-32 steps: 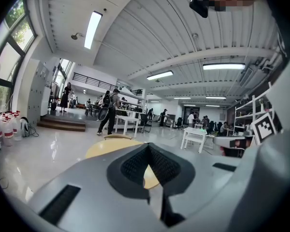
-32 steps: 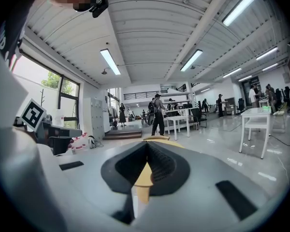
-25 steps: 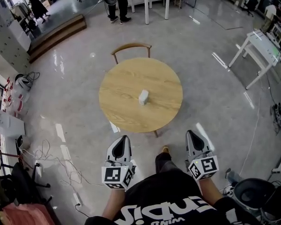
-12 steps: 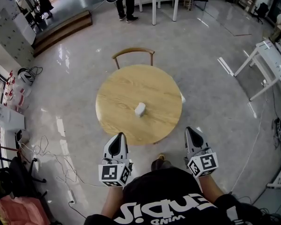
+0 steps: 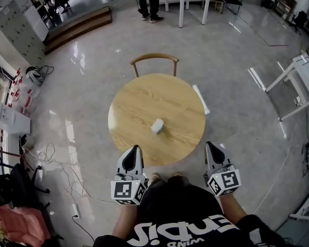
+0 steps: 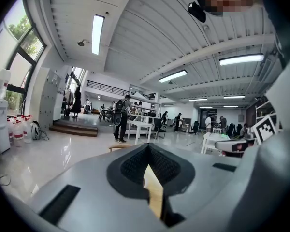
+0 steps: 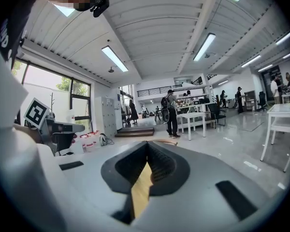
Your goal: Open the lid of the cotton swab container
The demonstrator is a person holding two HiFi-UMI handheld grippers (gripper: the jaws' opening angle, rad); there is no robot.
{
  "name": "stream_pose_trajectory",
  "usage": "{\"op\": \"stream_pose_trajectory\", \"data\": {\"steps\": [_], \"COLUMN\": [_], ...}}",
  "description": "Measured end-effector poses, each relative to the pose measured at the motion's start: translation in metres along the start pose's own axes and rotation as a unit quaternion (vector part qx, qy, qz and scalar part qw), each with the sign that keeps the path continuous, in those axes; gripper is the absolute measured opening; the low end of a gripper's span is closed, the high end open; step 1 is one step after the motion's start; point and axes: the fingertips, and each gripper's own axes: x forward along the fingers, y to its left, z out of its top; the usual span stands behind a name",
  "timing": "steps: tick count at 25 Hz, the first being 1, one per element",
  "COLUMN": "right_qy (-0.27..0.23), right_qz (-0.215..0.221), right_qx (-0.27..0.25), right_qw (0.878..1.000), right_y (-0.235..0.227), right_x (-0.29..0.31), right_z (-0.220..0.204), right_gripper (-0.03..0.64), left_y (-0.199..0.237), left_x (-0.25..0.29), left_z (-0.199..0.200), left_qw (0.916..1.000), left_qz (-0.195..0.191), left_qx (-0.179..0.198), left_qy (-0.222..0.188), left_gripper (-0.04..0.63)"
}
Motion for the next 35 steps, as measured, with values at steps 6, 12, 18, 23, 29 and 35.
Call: {"op": "stream_pose_trajectory", "data": {"steps": [6,12,18,23,29,35], "right_qy": [-0.006,-0.011,-0.017,-0.02,-0.019,-0.018], "right_qz": [-0.011,-0.029,-0.046,-0.041,-0.023,-0.005], "right_qx": [0.004,0.007,0.011,0.006,-0.002,-0.003], "right_qw": [1.0,0.999,0.999,0.999,1.0,1.0], "right_y": [0.008,0.013,0.017,0.014,-0.002,-0.007], "right_x": [0.024,0.044,0.052,0.058,0.072,0.085], "right_z": [0.005,0.012,0.018,0.024,0.034,0.029], "right_gripper": [0.0,0.0,0.0,0.0,0.0,0.0], "left_y": [0.023,0.039,0.043,0.041,0.026,0.02], "left_x": [0.017,0.039,0.056,0.064,0.08,0.09], "left_z": [0.008,0.013,0.017,0.02,0.024,0.019], "left_qw": [0.9999,0.9993,0.9976,0.9973,0.9963,0.9958], "left_qz": [-0.013,-0.031,-0.06,-0.064,-0.08,-0.085], "left_qx": [0.008,0.02,0.035,0.036,0.031,0.034], "left_qy": [-0.002,0.003,0.005,0.004,0.003,0.0], "left_gripper": [0.006,0.006,0.006,0.006,0.113,0.245]}}
